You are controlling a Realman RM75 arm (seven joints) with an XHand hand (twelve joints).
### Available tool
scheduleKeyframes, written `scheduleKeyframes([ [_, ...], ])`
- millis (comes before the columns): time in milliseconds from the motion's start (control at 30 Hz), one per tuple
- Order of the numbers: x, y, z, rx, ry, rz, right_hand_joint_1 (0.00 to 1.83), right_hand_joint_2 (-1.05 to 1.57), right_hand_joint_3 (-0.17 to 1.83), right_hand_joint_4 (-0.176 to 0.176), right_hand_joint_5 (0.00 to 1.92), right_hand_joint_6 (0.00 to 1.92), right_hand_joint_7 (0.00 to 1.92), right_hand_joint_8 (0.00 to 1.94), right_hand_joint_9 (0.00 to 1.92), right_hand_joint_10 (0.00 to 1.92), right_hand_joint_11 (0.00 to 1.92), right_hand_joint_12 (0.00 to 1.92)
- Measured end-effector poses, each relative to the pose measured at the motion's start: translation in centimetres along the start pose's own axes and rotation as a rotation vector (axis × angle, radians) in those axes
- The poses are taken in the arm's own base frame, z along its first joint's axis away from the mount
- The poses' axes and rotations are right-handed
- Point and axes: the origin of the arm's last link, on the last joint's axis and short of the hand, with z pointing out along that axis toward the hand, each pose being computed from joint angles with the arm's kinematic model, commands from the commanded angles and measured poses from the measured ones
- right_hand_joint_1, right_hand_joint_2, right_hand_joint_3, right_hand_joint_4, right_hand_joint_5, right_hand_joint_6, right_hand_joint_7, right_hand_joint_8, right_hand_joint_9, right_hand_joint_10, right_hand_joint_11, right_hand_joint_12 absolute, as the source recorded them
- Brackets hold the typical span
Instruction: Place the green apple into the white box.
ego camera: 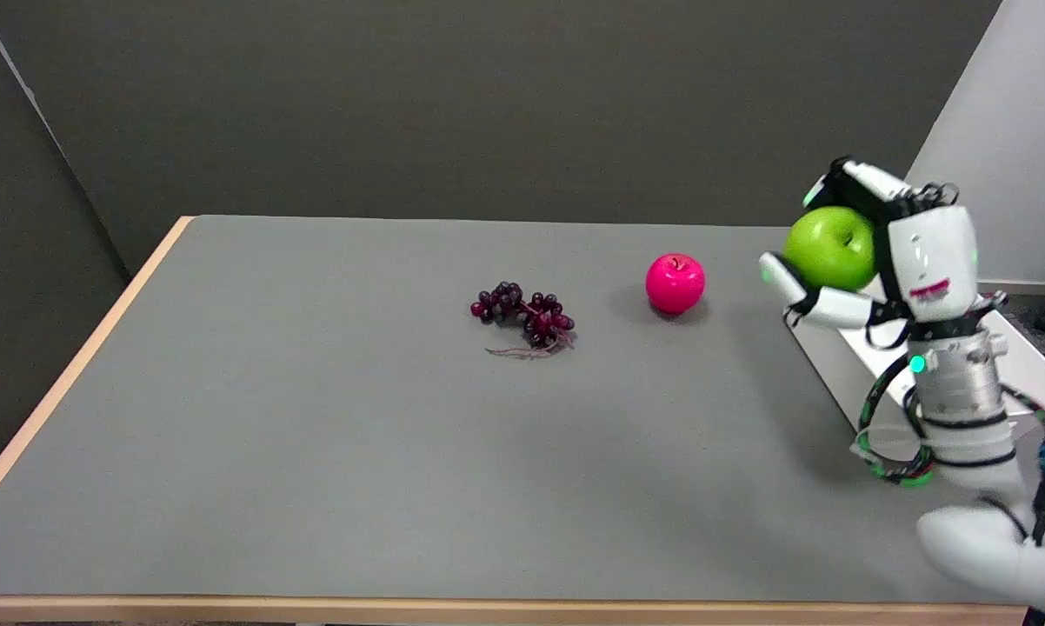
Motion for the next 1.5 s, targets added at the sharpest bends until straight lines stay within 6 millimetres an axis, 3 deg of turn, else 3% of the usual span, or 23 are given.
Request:
scheduleKeyframes([
  [200,0.5,3.8,1.6,-0.079,-0.062,-0.104,1.10,0.69,0.93,0.033,0.99,1.92,1.16,1.94,1.32,1.92,1.14,1.92],
  [367,0.7,7.1,1.6,-0.179,-0.126,-0.171,1.11,0.68,0.94,0.033,0.99,1.92,1.16,1.94,1.32,1.92,1.16,1.92],
  [700,1.0,12.7,-0.7,-0.412,-0.242,-0.236,1.12,0.68,0.94,0.033,0.99,1.92,1.17,1.94,1.32,1.92,1.16,1.92],
  [933,0.5,13.9,-2.8,-0.495,-0.306,-0.237,1.12,0.69,0.93,0.026,0.98,1.92,1.15,1.94,1.31,1.92,1.15,1.92],
  [1000,0.3,14.0,-3.2,-0.505,-0.316,-0.235,1.04,0.75,0.84,-0.013,0.90,1.92,1.03,1.94,1.20,1.92,0.97,1.92],
  [1100,0.0,13.9,-3.9,-0.514,-0.328,-0.232,0.88,0.84,1.11,-0.050,0.71,1.88,0.77,1.92,0.85,1.92,0.42,1.92],
  [1167,-0.1,13.7,-4.2,-0.511,-0.322,-0.230,0.73,0.83,0.89,-0.173,0.71,1.52,0.44,1.76,0.38,1.92,0.01,1.92],
  [1233,-0.1,13.4,-4.5,-0.504,-0.311,-0.228,0.66,0.82,0.92,-0.144,0.50,1.21,0.40,0.81,0.25,1.06,0.00,1.92],
  [1300,-0.1,13.0,-4.7,-0.498,-0.296,-0.224,0.52,0.72,1.00,-0.015,0.27,0.81,0.08,0.35,0.03,0.25,0.00,0.90],
  [1367,-0.1,12.7,-5.0,-0.494,-0.281,-0.218,0.56,0.71,0.85,0.039,0.14,0.40,0.01,0.06,0.00,0.04,0.00,0.17],
  [1400,-0.1,12.5,-5.2,-0.494,-0.275,-0.214,0.58,0.70,0.81,0.053,0.11,0.30,0.00,0.00,0.00,0.00,0.00,0.00],
  [1500,-0.1,12.0,-5.8,-0.494,-0.259,-0.205,0.59,0.67,0.76,0.064,0.08,0.28,0.00,0.00,0.00,0.00,0.00,0.00],
])
